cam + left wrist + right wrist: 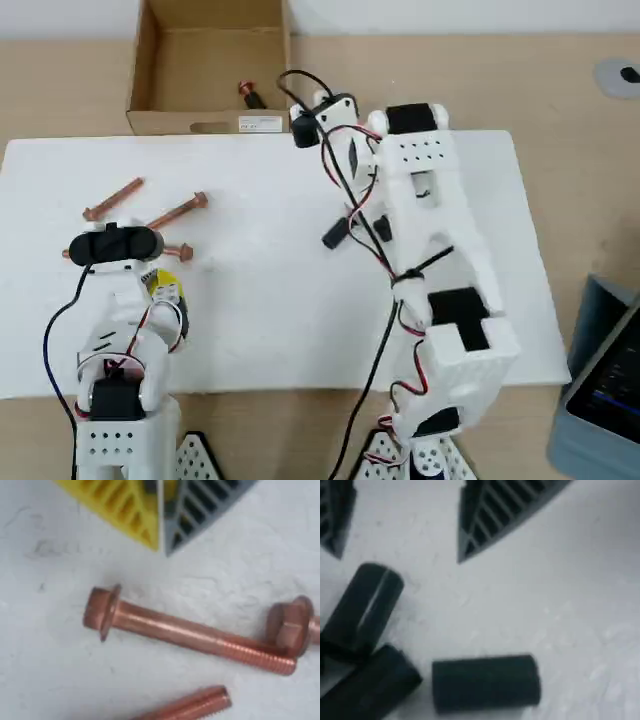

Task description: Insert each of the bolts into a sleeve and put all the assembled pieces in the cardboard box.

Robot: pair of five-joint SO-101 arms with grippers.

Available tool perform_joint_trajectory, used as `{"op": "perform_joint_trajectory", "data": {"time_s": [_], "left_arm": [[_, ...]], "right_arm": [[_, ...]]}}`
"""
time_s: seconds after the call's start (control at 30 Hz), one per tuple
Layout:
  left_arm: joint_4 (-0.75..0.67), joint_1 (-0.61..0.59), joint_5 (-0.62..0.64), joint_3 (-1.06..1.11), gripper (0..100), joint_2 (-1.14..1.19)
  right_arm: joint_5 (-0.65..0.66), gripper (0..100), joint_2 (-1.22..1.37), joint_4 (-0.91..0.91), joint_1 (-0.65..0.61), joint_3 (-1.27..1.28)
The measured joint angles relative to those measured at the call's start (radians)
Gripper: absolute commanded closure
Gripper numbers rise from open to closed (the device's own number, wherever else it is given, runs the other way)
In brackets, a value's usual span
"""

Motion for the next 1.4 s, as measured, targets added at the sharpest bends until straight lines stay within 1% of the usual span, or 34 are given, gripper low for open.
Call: {"op": "perform_joint_trajectory", "data": {"time_s": [0.2, 0.47, 0.83, 0.87, 1.1, 1.4], "left_arm": [[0.000, 0.000, 0.000, 0.000, 100, 0.000], [0.000, 0.000, 0.000, 0.000, 100, 0.000], [0.000, 0.000, 0.000, 0.000, 100, 0.000], [0.000, 0.000, 0.000, 0.000, 100, 0.000], [0.000, 0.000, 0.000, 0.000, 100, 0.000], [0.000, 0.000, 0.000, 0.000, 100, 0.000]], "right_arm": [[-0.009, 83.0, 0.087, -0.054, 0.028, 0.000], [-0.011, 83.1, 0.110, -0.087, 0.061, 0.008], [-0.011, 83.3, 0.110, -0.224, 0.063, 0.189], [-0.011, 84.3, 0.109, -0.236, 0.063, 0.199], [0.029, 99.1, 0.097, -0.324, 0.074, 0.262], [0.035, 98.8, 0.095, -0.316, 0.074, 0.255]]}}
